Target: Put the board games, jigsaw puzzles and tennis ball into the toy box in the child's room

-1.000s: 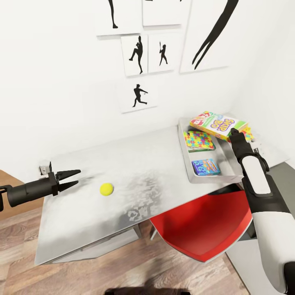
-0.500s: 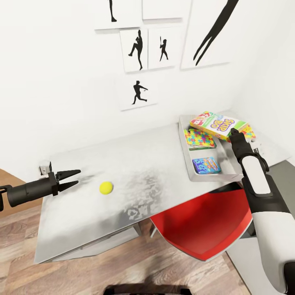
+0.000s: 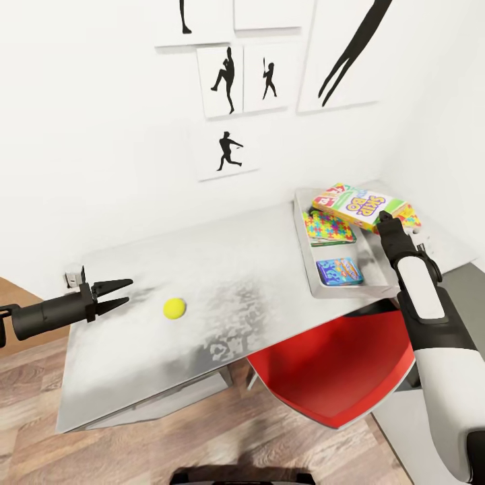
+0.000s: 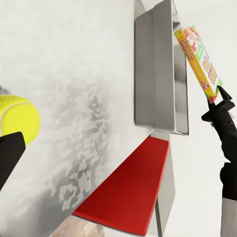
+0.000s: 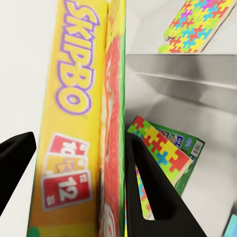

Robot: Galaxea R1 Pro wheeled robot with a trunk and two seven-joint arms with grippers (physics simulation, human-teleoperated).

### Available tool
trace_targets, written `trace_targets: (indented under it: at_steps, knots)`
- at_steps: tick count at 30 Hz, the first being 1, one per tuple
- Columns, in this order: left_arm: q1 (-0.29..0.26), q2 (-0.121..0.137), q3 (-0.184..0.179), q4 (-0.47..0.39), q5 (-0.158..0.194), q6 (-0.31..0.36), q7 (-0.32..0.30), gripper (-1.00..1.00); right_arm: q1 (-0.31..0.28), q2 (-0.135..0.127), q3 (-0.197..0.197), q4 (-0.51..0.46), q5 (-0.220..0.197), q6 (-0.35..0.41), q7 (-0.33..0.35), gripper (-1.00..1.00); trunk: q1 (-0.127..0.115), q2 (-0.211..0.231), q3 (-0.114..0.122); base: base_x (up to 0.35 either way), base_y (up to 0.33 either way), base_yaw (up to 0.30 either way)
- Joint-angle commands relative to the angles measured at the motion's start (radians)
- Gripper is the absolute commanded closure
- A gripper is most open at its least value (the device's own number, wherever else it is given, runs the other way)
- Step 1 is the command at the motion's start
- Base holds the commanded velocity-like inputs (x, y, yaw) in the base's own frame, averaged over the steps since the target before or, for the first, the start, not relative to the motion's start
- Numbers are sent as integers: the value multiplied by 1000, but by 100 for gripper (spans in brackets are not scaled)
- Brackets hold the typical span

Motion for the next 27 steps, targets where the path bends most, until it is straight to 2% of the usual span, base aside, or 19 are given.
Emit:
trace_targets:
  at_steps: [1, 27]
  knots:
    - [-1, 0, 0, 0, -9, 3, -10, -100, -1, 0, 0, -1, -4, 4, -5, 100, 1, -2, -2, 0, 0, 0]
    - [-1, -1, 1, 0, -9, 2, -9, -100, -1, 0, -2, 5, -5, 8, -12, 100, 1, -2, -36, 0, 0, 0]
